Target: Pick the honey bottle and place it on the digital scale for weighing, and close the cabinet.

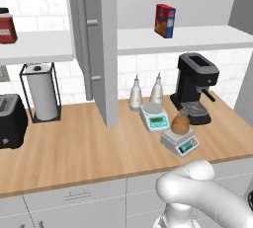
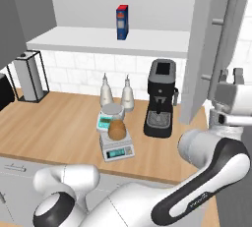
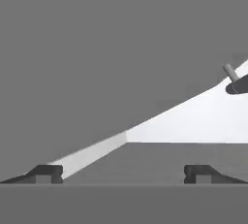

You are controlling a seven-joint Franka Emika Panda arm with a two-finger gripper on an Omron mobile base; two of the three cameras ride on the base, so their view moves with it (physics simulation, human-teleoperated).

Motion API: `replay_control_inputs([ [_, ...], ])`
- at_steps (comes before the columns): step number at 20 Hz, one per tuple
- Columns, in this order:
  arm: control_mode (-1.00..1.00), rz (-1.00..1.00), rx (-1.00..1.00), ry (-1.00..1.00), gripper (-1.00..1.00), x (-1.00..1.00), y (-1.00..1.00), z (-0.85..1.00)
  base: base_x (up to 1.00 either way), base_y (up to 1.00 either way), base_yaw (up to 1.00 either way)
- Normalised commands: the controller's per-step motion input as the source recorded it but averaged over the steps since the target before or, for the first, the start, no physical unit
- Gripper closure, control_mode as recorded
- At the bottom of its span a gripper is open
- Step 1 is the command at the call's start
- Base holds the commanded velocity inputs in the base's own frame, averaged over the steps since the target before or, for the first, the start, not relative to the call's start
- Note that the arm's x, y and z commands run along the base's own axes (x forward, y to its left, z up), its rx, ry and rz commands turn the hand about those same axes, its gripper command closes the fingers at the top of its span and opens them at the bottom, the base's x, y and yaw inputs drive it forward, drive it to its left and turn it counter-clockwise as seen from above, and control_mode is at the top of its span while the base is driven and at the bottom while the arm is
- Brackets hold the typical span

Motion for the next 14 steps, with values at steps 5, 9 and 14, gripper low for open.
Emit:
replay_control_inputs([
  [5,-1.0,0.12,-0.37,-0.11,-1.0,0.12,1.0,0.34,0.0,0.0,0.0],
  [9,-1.0,0.04,-0.25,0.12,-1.0,0.31,1.0,0.69,0.0,0.0,0.0],
  [14,-1.0,0.01,-0.19,0.46,-1.0,0.65,0.83,0.19,0.0,0.0,0.0],
])
